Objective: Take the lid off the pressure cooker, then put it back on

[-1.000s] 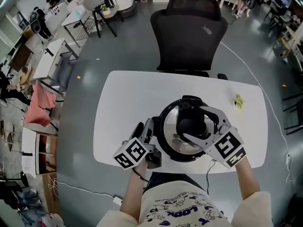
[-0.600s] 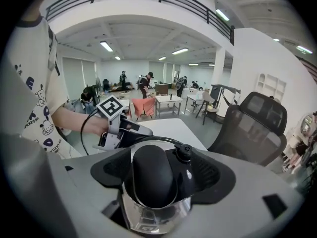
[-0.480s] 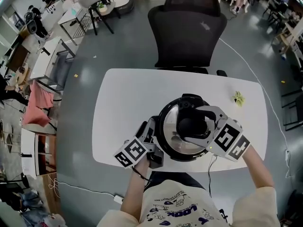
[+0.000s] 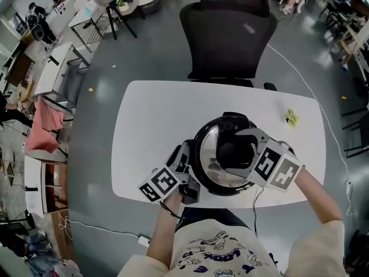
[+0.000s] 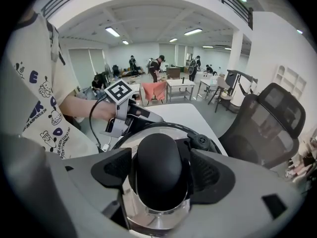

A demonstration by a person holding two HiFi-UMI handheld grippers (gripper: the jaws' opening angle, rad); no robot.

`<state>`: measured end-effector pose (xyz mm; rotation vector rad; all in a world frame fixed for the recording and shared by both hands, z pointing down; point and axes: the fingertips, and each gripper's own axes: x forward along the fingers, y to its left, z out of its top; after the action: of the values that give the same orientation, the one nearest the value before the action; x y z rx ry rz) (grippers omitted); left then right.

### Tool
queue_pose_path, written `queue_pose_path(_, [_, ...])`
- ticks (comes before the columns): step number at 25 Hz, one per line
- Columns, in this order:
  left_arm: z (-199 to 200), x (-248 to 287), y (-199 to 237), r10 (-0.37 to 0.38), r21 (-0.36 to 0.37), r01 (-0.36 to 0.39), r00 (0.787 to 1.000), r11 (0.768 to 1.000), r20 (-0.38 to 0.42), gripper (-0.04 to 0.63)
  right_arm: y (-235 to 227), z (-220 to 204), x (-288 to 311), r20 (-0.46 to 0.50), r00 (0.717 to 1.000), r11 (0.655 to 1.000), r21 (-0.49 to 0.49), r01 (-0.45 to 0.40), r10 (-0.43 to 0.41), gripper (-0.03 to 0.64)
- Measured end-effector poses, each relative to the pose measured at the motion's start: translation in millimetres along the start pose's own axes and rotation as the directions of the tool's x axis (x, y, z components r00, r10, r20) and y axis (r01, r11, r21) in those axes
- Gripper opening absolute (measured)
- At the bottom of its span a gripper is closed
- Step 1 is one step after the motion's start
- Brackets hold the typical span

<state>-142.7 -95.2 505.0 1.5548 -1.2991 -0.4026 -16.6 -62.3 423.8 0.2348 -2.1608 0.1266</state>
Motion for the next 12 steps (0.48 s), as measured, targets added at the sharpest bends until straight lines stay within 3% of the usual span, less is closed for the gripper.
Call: queue_pose_path(12, [0,3,-3,-0.031,-0.023,0.031,1.0,0.999,-0.005,0.12,-2,-13,12,-0.155,0.985,0.997,-0.002,-0.08,0.078,0.342])
